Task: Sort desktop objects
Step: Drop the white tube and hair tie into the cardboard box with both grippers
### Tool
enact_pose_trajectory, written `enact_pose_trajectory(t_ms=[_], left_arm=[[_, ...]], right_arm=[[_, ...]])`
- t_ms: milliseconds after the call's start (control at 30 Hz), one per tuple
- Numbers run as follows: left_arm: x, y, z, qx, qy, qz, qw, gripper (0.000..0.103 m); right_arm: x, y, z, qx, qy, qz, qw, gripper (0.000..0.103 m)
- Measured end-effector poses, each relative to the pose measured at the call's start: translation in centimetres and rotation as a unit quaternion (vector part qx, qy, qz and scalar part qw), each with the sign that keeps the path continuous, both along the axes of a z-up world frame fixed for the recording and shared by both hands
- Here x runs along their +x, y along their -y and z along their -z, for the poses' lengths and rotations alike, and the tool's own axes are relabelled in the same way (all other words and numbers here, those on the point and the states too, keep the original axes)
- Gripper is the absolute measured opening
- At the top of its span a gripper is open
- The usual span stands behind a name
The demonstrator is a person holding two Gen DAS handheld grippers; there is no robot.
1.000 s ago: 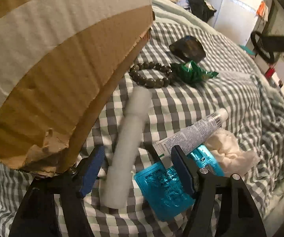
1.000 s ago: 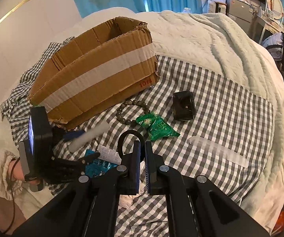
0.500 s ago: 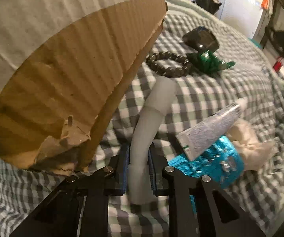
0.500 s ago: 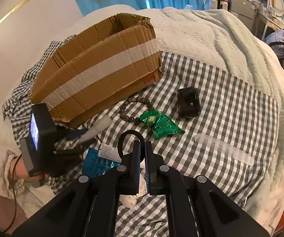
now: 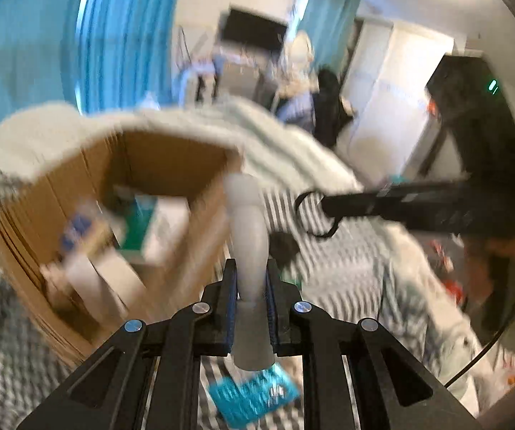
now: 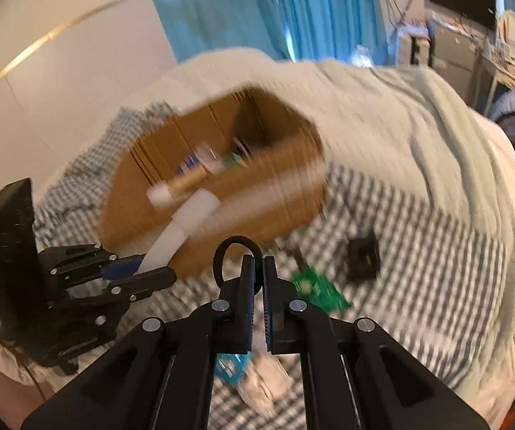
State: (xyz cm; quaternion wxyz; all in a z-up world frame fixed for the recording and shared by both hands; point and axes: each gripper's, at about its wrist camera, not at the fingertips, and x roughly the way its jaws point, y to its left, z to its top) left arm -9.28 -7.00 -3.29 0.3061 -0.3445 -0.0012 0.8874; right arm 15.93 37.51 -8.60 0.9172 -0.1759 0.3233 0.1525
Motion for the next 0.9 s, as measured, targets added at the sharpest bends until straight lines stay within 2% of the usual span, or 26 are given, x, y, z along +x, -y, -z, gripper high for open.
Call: enact_pose_trajectory(t_ms=[33, 133, 267, 333, 367, 400, 433, 500, 600, 700, 833, 900], left_arm=[[-0.5, 0.3, -0.9, 0.001, -0.003, -0.003, 1.0000, 0.014], [-2.4, 2.0, -2.5, -0.022, -0.006, -0.054, 0.9983, 0.014], [-5.4, 4.6, -2.2, -0.075, 0.007, -0.136, 0.9878, 0.018], [-6.2, 5.5, -1.6, -0.082, 0.016, -0.165, 0.9829, 0.026], [-6.5, 5.9, -1.2, -0.080, 0.021, -0.176, 0.9809, 0.032], [-6.6, 6.2, -1.1, -0.076, 0.023, -0.183, 0.9799, 0.053], [-6.5, 6.6, -1.0, -0.073, 0.023, -0.193, 0.9782, 0.076], [-6.2, 7.1, -1.0, -0.063, 0.008, -0.209, 0.9759, 0.087], [-5.3, 6.7, -1.1, -0.066, 0.002, -0.201, 0.9774, 0.087], [-3.9, 5.1, -1.6, -0.062, -0.001, -0.172, 0.9831, 0.087], [-1.0, 2.0, -1.1, -0.050, 0.002, -0.089, 0.9948, 0.087], [0.7, 0.1, 0.3, -0.059, 0.010, -0.040, 0.9974, 0.087]], right_arm=[[0.3, -0.8, -0.8, 0.000, 0.006, -0.006, 1.000, 0.004], [1.8, -3.4, -2.9, 0.000, 0.020, -0.020, 1.000, 0.004], [4.8, -5.6, -3.7, 0.014, 0.025, -0.012, 1.000, 0.005], [6.2, -5.8, -3.8, 0.041, 0.025, 0.004, 0.999, 0.027], [6.6, -5.6, -3.8, 0.050, 0.025, 0.014, 0.998, 0.065], [6.8, -5.1, -3.9, 0.063, 0.028, 0.027, 0.997, 0.080], [6.6, -4.6, -3.9, 0.071, 0.028, 0.032, 0.997, 0.080], [6.3, -3.3, -3.9, 0.072, 0.023, 0.039, 0.996, 0.080], [4.7, -0.4, -4.0, 0.058, 0.034, 0.064, 0.996, 0.080], [2.0, 2.8, -3.4, 0.036, 0.038, 0.079, 0.995, 0.080], [-1.9, 6.1, -0.6, -0.008, 0.041, 0.083, 0.996, 0.080], [-3.4, 7.4, 2.1, -0.021, 0.017, 0.082, 0.996, 0.080]])
